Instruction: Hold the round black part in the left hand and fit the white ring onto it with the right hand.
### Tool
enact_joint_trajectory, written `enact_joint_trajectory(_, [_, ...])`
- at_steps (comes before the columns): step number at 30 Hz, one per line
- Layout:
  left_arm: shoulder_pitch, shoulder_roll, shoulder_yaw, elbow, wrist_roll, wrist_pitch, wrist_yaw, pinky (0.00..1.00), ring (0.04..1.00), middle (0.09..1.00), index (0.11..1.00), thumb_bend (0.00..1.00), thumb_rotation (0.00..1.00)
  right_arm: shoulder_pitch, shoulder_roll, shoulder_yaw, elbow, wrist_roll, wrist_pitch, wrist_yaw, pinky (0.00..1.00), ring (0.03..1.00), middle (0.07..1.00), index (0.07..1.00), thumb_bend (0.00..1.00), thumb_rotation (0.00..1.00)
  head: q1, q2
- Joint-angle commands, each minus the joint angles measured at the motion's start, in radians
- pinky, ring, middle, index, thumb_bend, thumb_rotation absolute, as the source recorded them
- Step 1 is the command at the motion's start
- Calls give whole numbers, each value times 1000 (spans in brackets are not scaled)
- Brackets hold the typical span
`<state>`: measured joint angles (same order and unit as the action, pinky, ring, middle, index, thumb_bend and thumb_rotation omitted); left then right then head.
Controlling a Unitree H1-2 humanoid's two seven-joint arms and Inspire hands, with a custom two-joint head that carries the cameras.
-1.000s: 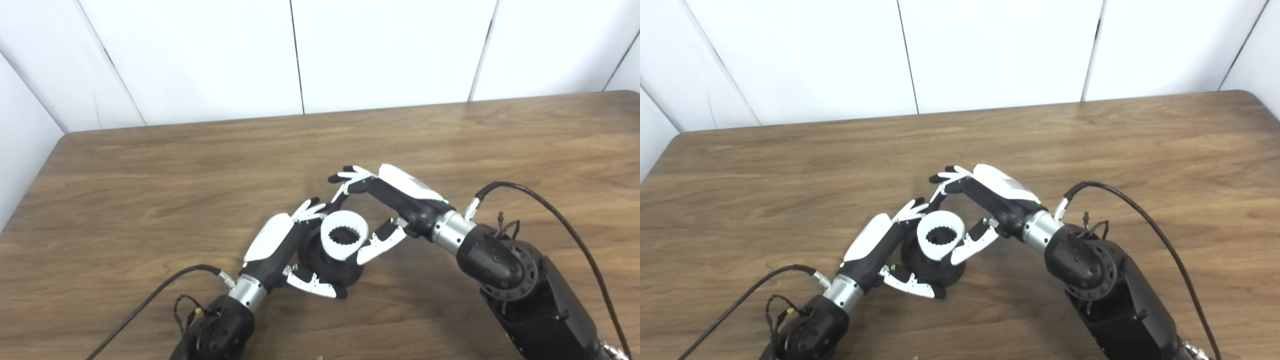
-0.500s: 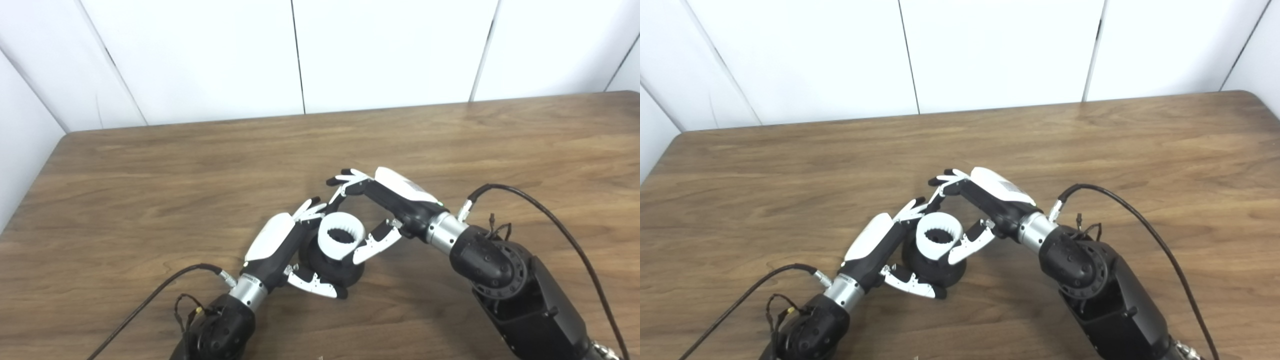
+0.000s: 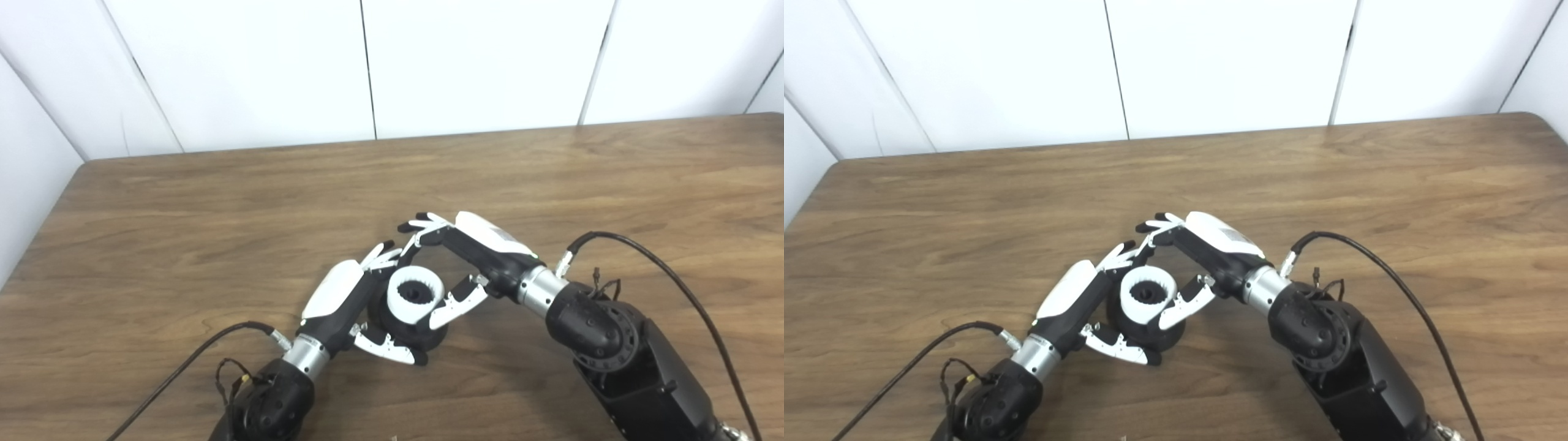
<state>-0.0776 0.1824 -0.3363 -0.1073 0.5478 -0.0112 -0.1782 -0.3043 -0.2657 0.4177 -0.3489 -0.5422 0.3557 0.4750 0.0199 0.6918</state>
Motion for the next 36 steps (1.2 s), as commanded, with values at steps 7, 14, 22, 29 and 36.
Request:
enact_joint_trajectory(7, [-9, 0, -8, -11, 6, 22, -19, 893, 997, 914, 613, 904, 192, -25, -8, 13, -32, -39, -49, -8, 936, 1000, 904, 489, 525, 152, 3, 4])
enact_joint_trajectory(14, [-5, -5, -4, -13, -9, 22, -21, 900, 1000, 918, 613, 901, 173, -27, -20, 14, -20, -41, -50, 9, 909, 998, 902, 599, 861, 247, 6, 4])
enact_joint_trajectory(22, [-1, -10, 2, -11, -22, 30, -23, 916, 1000, 920, 622, 924, 177, -27, -35, 7, -7, -29, -53, 21, 885, 989, 899, 662, 996, 291, 9, 5])
enact_joint_trajectory(29, [-4, 3, 0, -12, 16, 36, -19, 890, 997, 910, 681, 994, 203, -29, -40, 2, 3, -23, -59, 25, 873, 989, 901, 664, 1000, 303, 11, 5])
enact_joint_trajectory(36, [2, 12, 20, -14, -12, 39, -26, 907, 996, 917, 740, 1000, 245, -30, -37, -11, 1, -16, -56, 21, 874, 983, 899, 661, 1000, 308, 10, 4])
